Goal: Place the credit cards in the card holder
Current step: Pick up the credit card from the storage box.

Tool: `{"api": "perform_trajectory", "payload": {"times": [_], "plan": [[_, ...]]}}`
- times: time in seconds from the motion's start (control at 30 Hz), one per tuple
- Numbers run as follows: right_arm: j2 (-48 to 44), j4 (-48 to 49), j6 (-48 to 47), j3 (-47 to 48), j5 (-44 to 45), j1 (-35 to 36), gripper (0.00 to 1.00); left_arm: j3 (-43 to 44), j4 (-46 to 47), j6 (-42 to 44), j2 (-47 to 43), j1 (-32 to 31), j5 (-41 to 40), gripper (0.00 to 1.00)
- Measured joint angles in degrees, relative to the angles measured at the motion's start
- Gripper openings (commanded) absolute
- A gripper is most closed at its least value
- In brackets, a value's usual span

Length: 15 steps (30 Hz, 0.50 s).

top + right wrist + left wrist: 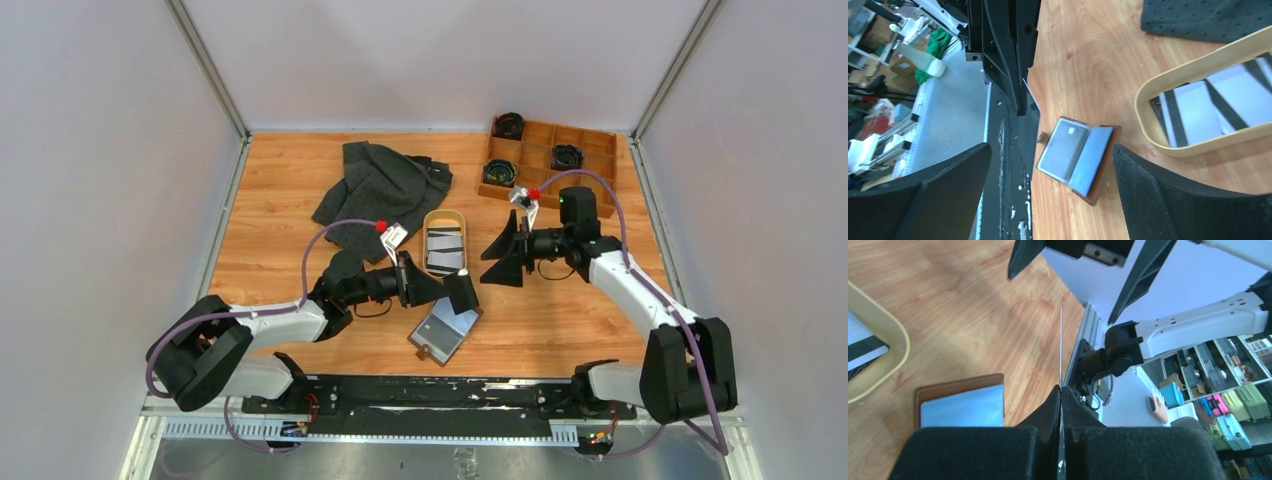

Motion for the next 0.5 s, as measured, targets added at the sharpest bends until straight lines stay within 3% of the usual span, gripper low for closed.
{"api": "perform_trajectory", "payload": {"times": [0.5], "plan": [[4.85, 3.76, 5.68, 0.11, -1.55, 7.06, 0.51, 0.0, 7.63, -2.71, 4.0, -1.18, -0.17, 0.0]]}}
